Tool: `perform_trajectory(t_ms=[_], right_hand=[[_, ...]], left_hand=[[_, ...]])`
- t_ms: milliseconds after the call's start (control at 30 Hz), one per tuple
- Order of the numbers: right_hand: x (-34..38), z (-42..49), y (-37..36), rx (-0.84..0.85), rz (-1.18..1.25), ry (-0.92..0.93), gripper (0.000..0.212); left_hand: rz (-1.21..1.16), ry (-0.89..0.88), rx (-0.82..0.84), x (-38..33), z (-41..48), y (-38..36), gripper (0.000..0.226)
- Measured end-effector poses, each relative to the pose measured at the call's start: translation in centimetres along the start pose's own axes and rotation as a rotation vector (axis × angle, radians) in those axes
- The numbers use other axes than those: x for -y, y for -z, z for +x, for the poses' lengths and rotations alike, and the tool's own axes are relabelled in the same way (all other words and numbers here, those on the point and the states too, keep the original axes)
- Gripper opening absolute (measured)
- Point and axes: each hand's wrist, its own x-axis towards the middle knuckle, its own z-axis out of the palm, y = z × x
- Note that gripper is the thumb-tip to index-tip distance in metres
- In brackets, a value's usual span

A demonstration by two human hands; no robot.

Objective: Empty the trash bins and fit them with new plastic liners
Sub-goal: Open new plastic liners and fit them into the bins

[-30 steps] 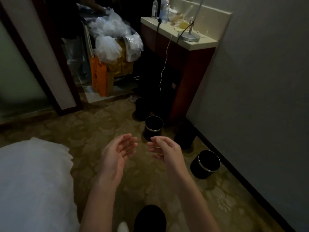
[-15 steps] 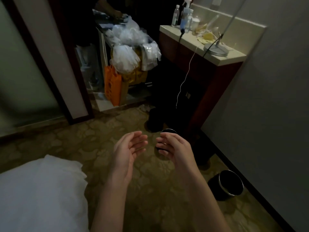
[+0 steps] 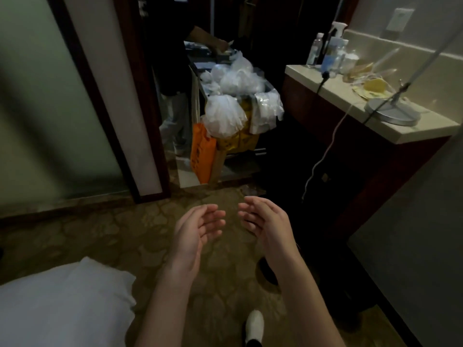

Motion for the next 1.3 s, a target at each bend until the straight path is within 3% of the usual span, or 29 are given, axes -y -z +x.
perform_trajectory(t_ms=[300, 733, 1300], right_hand=[[5.2, 21.2, -0.3, 0.201, 0.02, -0.088, 0.019], [8.3, 38.5, -1.9, 0.174, 0.099, -0.148, 0.019], [9.1, 61.1, -16.9, 0.007, 0.017, -0.109, 0.025]], left_hand=[[-0.011, -0.005, -0.178, -4.1, 16.9, -9.7, 0.026], [-0.047, 0.009, -0.172, -7.8, 33.5, -15.1, 0.027], [-0.149, 0.113, 0.104, -17.4, 62.7, -12.2, 0.025]])
